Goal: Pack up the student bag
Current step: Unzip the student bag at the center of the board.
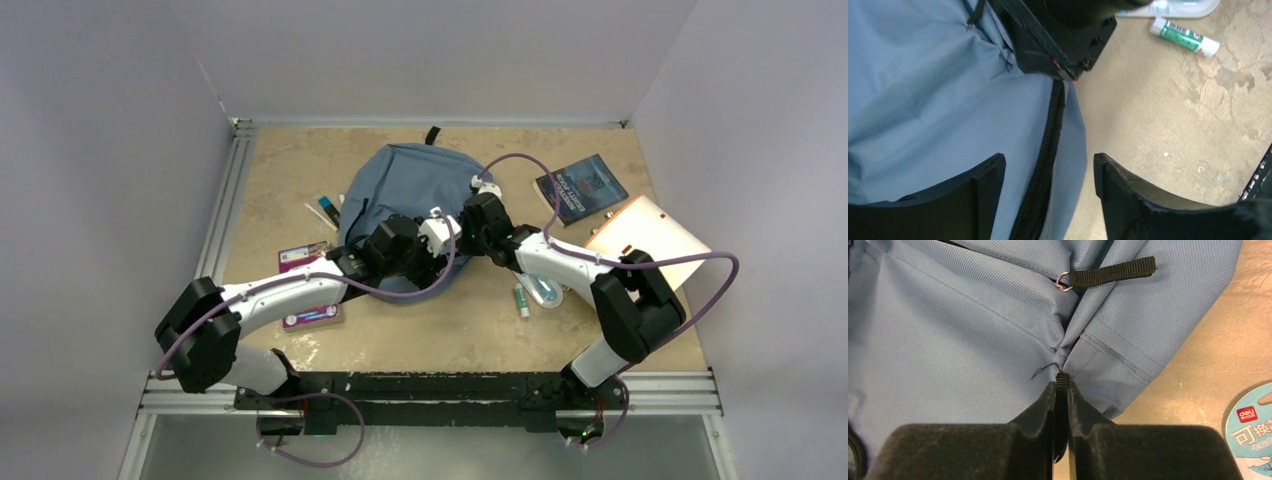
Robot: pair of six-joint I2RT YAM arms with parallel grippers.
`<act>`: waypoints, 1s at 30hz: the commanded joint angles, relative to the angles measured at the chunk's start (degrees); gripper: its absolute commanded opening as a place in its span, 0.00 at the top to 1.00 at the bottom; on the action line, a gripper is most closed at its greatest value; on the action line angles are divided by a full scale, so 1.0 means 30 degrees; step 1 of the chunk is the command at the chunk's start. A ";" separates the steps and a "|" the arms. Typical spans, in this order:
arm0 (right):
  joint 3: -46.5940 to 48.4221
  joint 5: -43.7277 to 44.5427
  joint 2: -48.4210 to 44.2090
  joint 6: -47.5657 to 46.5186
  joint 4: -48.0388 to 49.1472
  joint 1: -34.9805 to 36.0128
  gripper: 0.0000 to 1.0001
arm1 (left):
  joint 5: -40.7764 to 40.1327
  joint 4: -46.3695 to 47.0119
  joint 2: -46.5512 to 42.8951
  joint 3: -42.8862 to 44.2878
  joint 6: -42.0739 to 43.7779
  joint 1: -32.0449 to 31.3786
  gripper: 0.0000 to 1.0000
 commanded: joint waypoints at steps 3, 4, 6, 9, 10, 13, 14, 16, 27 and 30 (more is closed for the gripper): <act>-0.0370 -0.1138 -0.1027 0.0369 0.1036 -0.0071 0.95 | 0.0387 0.0825 0.0164 -0.1055 -0.1507 -0.0285 0.58; -0.0438 -0.1170 -0.1098 0.0452 0.1062 -0.0103 0.89 | 0.0568 0.0684 0.0330 -0.1130 -0.1716 -0.0284 0.67; -0.0557 -0.1259 -0.1299 0.0581 0.1115 -0.0143 0.80 | 0.0715 0.0497 0.0695 -0.1372 -0.2128 -0.0401 0.80; -0.0642 -0.1334 -0.1576 0.0696 0.1026 -0.0189 0.71 | 0.0880 0.0681 0.0959 -0.1940 -0.2601 -0.0670 0.94; -0.0631 -0.1348 -0.1669 0.0734 0.0987 -0.0200 0.69 | 0.0912 0.0800 0.0964 -0.2160 -0.2757 -0.0784 0.95; -0.0515 -0.1350 -0.1902 0.0669 0.0848 -0.0231 0.65 | 0.0916 0.0869 0.1050 -0.2591 -0.2988 -0.1060 0.98; -0.0471 -0.1339 -0.1951 0.0606 0.0775 -0.0233 0.64 | 0.0916 0.1455 0.1129 -0.2659 -0.3054 -0.1126 0.98; -0.0328 -0.1308 -0.1946 0.0515 0.0623 -0.0260 0.63 | 0.0877 0.1570 0.1283 -0.2682 -0.3151 -0.1251 0.99; -0.0317 -0.0528 -0.1506 -0.0179 -0.1228 -0.0262 0.60 | 0.0631 0.1690 0.1730 -0.2703 -0.3390 -0.1607 1.00; -0.0436 -0.0855 -0.1506 -0.0461 -0.1563 -0.0262 0.60 | 0.0594 0.1689 0.1843 -0.2711 -0.3442 -0.1666 1.00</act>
